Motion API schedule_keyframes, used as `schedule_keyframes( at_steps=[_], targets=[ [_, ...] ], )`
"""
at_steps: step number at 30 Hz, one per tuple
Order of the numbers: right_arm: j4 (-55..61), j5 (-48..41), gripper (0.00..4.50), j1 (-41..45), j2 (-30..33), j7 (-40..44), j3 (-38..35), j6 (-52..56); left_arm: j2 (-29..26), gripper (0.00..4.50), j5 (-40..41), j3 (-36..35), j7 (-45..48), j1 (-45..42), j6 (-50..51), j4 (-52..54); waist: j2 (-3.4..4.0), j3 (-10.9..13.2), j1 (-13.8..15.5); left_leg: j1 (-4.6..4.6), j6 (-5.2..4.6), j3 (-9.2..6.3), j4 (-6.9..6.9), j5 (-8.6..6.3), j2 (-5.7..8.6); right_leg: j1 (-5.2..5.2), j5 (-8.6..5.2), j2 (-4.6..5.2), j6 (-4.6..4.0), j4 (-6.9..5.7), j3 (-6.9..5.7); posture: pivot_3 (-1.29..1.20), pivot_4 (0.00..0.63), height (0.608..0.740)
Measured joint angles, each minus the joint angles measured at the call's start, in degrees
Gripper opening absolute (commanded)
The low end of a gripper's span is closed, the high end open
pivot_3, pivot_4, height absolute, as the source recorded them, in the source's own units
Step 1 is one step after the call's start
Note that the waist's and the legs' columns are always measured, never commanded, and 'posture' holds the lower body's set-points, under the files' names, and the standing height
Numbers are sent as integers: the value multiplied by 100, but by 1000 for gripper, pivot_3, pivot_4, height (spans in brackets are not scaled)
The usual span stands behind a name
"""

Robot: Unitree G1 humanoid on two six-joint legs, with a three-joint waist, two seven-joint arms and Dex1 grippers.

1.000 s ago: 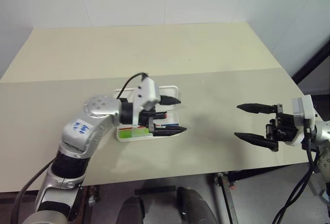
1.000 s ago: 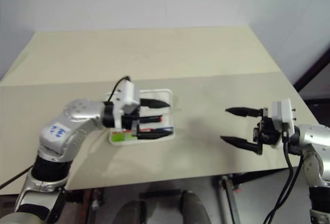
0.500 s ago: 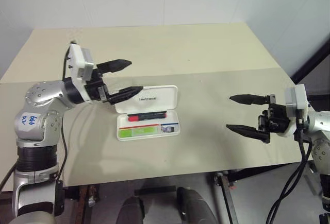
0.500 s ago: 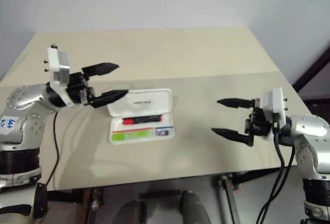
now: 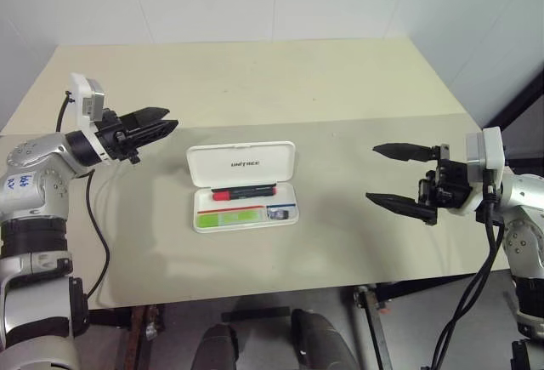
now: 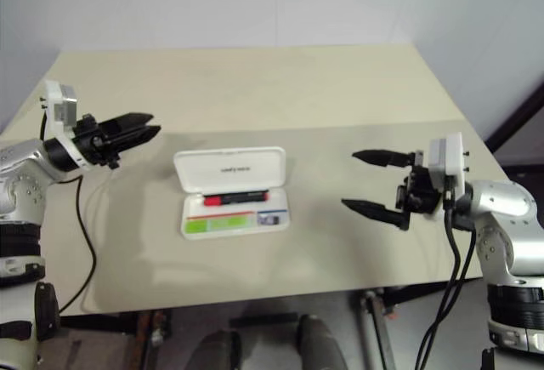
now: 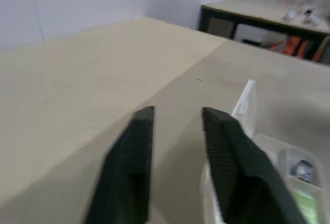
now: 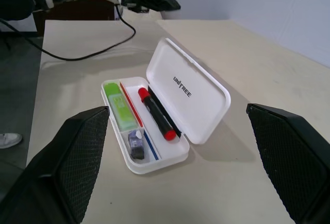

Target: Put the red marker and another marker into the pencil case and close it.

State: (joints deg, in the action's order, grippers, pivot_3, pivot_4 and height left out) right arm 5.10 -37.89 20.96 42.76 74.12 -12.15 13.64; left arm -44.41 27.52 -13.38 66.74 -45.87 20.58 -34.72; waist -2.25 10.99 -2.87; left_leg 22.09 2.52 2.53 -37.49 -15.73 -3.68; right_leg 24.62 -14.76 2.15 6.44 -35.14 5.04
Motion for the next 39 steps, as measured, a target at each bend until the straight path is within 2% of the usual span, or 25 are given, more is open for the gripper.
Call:
schedule_keyframes(
  at_steps=[2,7,15,23,32,39],
  targets=[
    [-13,8,4500,39,-11,9,42,3,2,42,-113,56,181,-335,-129,-647,0,0,0,1,0,0,1,0,0,0,0,0,0,1,0,0,150,740],
    [-66,41,4500,116,-8,-2,60,132,67,42,-445,90,487,-1147,-785,-2313,0,0,18,4,-1,0,9,-1,0,6,9,0,16,2,-3,0,150,740],
    [-25,-433,4500,188,49,416,51,435,535,42,-707,-46,976,-1491,-1416,-3586,0,0,45,11,-2,1,19,-5,-1,18,9,-1,16,2,-5,0,150,740],
    [-75,-395,4500,254,182,632,49,381,631,42,-921,-109,1033,-1697,-1033,-3843,-1,1,92,10,-1,2,16,-6,-1,18,9,-2,17,-3,-4,0,150,740],
    [-695,-400,4500,267,255,960,-42,262,723,42,-1714,441,1231,-1701,-228,-4039,-1,1,120,11,-1,1,15,-6,0,19,9,-3,17,-4,-4,0,150,740],
    [-1227,-345,4500,560,390,1166,-180,45,760,42,-1944,605,1928,-1885,-57,-4018,-1,1,109,9,-1,0,15,-6,-1,20,8,-5,15,-9,-4,0,150,740]
  ],
)
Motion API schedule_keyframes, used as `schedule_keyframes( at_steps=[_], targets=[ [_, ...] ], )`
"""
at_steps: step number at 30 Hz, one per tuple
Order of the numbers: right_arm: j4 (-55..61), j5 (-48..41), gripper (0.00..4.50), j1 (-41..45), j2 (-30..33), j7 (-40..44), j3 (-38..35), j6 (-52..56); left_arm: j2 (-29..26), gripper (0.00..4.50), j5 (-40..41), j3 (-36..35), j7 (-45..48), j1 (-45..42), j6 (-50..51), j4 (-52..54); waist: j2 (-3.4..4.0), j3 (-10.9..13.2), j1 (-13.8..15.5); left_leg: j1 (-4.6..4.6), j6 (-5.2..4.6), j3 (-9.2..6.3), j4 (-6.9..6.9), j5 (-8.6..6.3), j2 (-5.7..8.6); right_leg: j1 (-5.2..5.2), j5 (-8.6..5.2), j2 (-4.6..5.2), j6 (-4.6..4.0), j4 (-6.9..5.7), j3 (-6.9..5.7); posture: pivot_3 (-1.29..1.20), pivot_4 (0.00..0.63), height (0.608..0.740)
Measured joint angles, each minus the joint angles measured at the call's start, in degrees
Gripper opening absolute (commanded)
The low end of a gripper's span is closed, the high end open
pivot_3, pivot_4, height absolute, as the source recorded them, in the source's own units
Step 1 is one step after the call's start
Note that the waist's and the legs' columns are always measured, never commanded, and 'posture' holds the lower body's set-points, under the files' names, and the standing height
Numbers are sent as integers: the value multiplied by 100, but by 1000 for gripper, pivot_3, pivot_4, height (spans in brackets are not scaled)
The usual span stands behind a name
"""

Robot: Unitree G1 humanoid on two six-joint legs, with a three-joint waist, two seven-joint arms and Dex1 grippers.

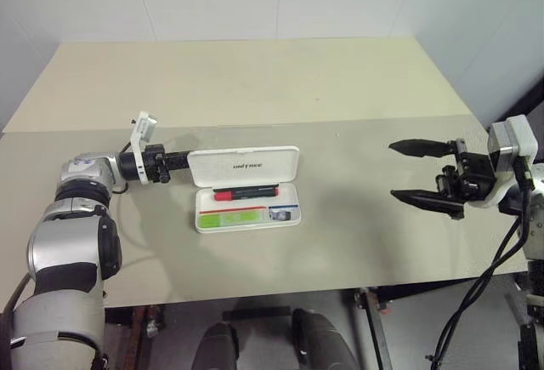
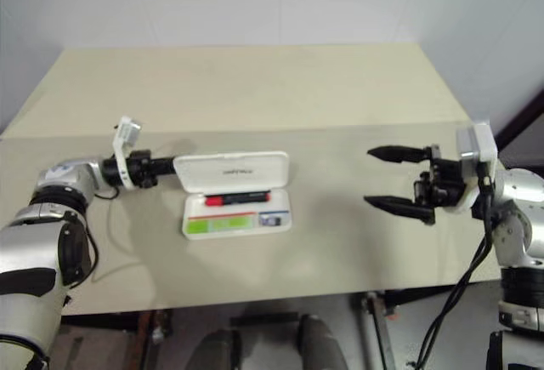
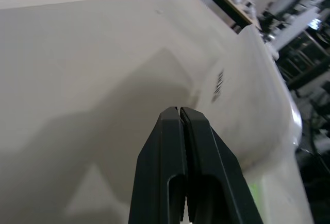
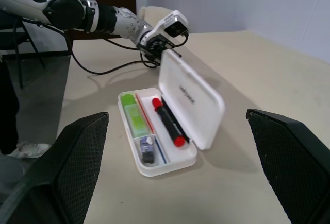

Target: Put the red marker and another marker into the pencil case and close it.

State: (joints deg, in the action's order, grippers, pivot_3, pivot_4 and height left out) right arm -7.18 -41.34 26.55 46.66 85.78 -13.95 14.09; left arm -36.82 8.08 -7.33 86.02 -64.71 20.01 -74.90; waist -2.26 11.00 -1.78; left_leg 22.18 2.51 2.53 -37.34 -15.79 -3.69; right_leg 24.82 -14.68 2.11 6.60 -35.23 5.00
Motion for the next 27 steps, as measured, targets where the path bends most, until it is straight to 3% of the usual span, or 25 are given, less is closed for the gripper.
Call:
schedule_keyframes(
  at_steps=[6,10,19,27],
  targets=[
    [-183,148,4500,192,0,44,9,-138,-1,42,247,762,4,35,195,427,0,0,1,2,0,0,-1,0,0,2,0,0,0,-1,3,0,150,740],
    [-190,195,4500,226,-5,64,24,-173,-143,42,921,1709,5,261,593,1193,0,0,0,2,0,0,1,0,0,4,-1,0,0,-6,5,0,150,740],
    [-190,303,4500,213,-139,62,61,-282,-681,42,2236,3111,5,515,1070,2692,0,0,-18,4,1,2,-5,0,0,23,-12,-1,-9,-35,12,0,150,740],
    [-74,362,4500,77,-219,15,69,-290,-622,42,1982,3752,5,662,1027,2939,0,0,-2,4,1,2,-16,0,0,25,-15,-3,-12,-41,13,0,150,740]
  ],
)
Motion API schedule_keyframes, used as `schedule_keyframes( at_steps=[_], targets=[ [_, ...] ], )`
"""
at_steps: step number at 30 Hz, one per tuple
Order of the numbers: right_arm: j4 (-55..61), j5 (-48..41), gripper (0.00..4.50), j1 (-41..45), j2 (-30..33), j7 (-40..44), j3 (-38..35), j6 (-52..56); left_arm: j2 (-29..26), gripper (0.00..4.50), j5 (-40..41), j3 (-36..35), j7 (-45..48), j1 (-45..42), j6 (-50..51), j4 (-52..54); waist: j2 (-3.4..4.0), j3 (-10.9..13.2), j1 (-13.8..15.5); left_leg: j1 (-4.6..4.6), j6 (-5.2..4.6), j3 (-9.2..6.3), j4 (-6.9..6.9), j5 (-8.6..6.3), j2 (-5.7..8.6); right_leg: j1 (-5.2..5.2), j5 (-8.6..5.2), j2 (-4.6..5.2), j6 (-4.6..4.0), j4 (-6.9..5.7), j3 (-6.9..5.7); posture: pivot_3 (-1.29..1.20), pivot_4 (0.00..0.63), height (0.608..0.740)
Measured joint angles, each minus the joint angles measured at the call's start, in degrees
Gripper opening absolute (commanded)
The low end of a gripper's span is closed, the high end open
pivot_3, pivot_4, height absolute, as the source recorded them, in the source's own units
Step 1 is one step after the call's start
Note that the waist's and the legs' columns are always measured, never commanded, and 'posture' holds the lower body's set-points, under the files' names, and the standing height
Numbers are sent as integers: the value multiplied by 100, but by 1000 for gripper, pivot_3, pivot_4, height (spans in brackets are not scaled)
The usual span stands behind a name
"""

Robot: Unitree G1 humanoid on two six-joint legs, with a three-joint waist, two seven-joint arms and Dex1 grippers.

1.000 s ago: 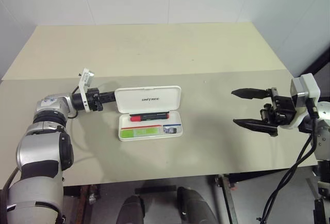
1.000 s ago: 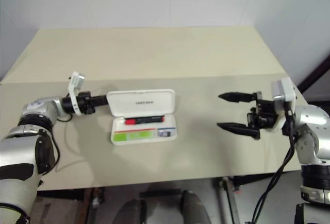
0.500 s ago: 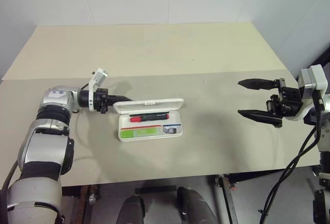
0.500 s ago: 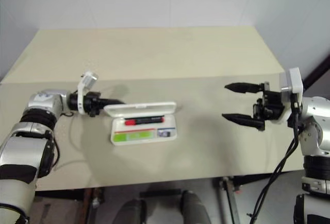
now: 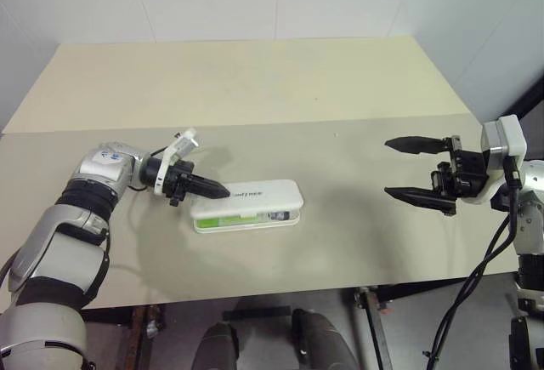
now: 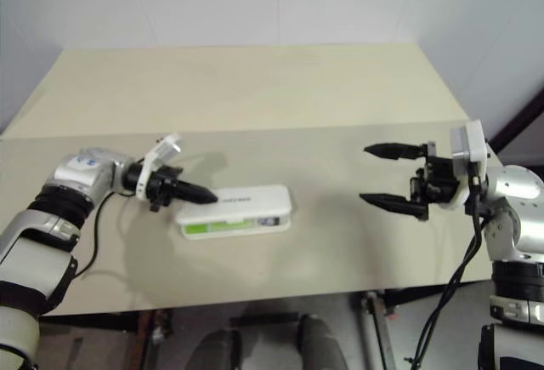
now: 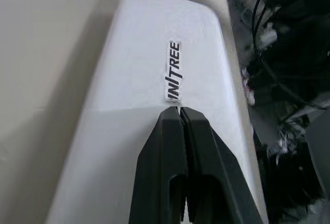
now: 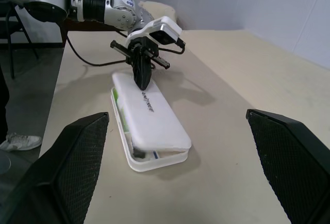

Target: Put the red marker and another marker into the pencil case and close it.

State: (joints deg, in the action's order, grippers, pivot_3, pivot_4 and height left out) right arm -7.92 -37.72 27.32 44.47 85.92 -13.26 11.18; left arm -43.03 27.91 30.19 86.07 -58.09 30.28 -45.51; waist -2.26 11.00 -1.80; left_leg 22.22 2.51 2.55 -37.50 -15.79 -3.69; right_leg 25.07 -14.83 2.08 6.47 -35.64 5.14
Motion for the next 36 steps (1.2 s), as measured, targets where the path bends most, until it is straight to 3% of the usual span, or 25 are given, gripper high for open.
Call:
schedule_keyframes(
  at_steps=[7,13,20,27,29,36],
  targets=[
    [76,31,4500,-62,-13,-75,0,0,213,42,-550,-61,2,-51,-103,0,1,-1,5,-4,0,-1,-12,0,0,-8,-2,0,-4,-3,1,0,150,740],
    [103,71,4500,-86,-29,-130,0,-2,358,42,-1221,-12,-1,-248,-201,-3,4,-2,-3,-33,-4,-3,-38,2,1,-56,-41,0,-74,7,8,0,150,740],
    [110,117,4500,-132,-39,-174,1,-4,450,42,-1574,-187,-5,-255,-318,-34,5,-3,-71,-108,-4,-2,-46,2,19,-114,-35,0,-74,10,37,0,150,740],
    [139,133,4500,-132,-62,-246,2,-18,753,42,-1193,-1408,-312,386,47,332,-5,3,-131,-64,-5,-9,-40,-1,19,-83,-29,-1,-55,12,37,0,150,740],
    [157,134,4500,-141,-74,-272,4,-18,820,42,-929,-1907,-592,622,372,797,-7,4,-141,-31,-5,-10,-41,-4,19,-43,15,-2,24,-6,38,0,150,740],
    [149,189,4500,-88,-77,-294,64,-12,1011,42,-40,-3306,-1639,1631,932,2695,-7,4,-137,-2,-11,-14,-33,-13,1,8,8,-26,14,-23,37,0,150,740]
  ],
)
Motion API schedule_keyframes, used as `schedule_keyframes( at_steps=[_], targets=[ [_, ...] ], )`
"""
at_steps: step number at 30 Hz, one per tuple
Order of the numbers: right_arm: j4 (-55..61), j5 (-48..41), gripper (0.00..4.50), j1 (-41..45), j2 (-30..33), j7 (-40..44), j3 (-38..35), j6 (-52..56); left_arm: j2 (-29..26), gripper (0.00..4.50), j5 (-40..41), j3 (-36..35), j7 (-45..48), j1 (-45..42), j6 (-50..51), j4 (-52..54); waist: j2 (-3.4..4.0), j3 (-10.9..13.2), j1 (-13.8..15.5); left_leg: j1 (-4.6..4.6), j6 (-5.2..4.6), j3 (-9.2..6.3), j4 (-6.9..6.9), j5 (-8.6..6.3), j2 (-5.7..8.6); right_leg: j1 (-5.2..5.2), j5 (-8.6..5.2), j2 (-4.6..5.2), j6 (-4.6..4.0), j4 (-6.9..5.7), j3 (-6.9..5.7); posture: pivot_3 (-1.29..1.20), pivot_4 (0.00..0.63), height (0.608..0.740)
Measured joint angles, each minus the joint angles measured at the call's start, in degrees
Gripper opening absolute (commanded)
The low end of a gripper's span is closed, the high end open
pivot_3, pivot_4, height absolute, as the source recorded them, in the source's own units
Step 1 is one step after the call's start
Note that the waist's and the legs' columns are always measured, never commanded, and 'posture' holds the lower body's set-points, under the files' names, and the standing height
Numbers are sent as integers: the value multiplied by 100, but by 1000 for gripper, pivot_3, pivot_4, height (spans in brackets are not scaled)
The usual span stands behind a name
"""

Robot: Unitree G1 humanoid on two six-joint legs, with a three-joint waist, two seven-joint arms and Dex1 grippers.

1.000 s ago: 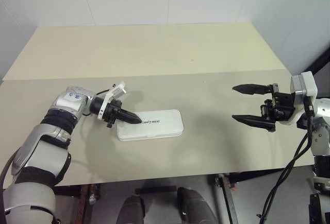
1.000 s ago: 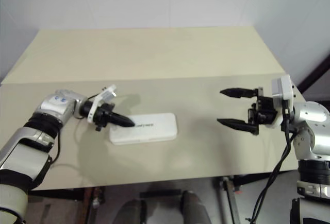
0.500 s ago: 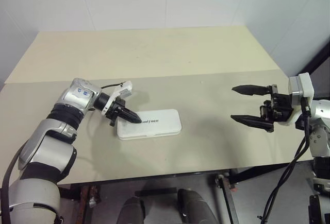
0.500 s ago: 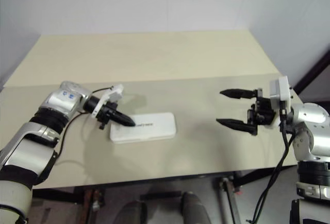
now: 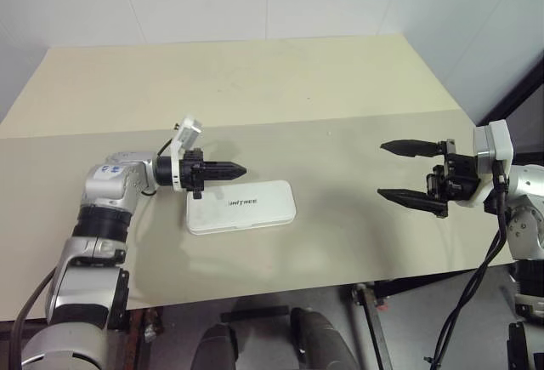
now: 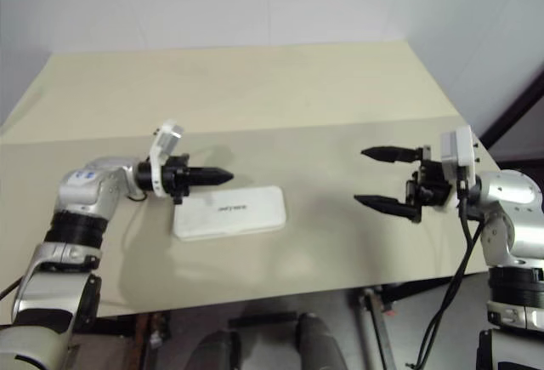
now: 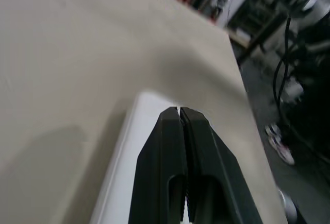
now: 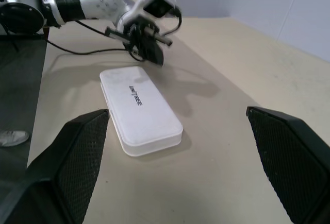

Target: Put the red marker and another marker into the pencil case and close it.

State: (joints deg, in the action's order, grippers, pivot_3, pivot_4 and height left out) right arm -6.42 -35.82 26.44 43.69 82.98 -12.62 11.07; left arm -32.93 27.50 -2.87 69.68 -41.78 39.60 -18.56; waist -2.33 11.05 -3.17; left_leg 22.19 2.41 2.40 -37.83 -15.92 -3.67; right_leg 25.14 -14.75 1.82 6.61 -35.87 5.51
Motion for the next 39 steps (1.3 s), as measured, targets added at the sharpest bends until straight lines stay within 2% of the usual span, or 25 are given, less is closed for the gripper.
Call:
schedule_keyframes(
  at_steps=[2,5,9,15,19,21,28,32,39],
  targets=[
    [-49,15,4500,71,1,1,34,1,37,42,101,-205,-239,266,-27,446,0,0,0,-1,0,1,-1,0,0,-1,0,0,-1,0,1,0,150,740],
    [-95,52,4500,212,2,8,98,2,67,981,152,-525,-586,584,-322,918,0,0,1,-3,2,3,-4,1,0,-1,3,0,-1,2,4,0,150,740],
    [-298,77,4500,365,5,54,116,2,4,2322,202,-695,-548,952,-709,1398,0,0,-3,-5,3,8,-4,1,1,-7,3,-1,-2,12,7,0,150,740],
    [-494,157,4500,495,14,174,140,1,-485,4365,669,-811,643,1378,-1198,1620,0,0,-16,-4,3,11,2,1,-2,-4,-5,-3,-16,20,8,0,150,740],
    [-547,188,4500,575,41,253,149,-3,-870,4461,1033,-976,1357,1476,-1272,1580,1,1,-17,-2,4,11,2,1,-2,-3,-8,-3,-22,24,8,0,150,740],
    [-596,196,4500,575,130,273,141,-3,-1099,4461,1123,-1142,1630,1506,-1406,1496,2,1,-17,-3,4,12,5,0,-2,-3,-28,-3,-58,26,9,0,150,740],
    [-827,297,4500,661,148,299,149,-107,-1264,4461,905,-1428,1624,1585,-2538,909,3,2,-15,-4,3,19,4,0,-3,-2,-29,-3,-60,25,13,0,150,740],
    [-1006,378,4500,840,150,303,163,-214,-1379,4461,637,-1512,1624,2052,-3243,881,3,2,-41,-7,4,34,15,-1,-7,11,-28,-3,-59,21,19,0,150,740],
    [-1396,448,4500,957,39,357,279,-484,-1865,4461,634,-1980,1633,2926,-3687,903,3,2,-45,-9,4,49,41,-1,-12,28,-29,-3,-59,20,23,0,150,740]
  ],
)
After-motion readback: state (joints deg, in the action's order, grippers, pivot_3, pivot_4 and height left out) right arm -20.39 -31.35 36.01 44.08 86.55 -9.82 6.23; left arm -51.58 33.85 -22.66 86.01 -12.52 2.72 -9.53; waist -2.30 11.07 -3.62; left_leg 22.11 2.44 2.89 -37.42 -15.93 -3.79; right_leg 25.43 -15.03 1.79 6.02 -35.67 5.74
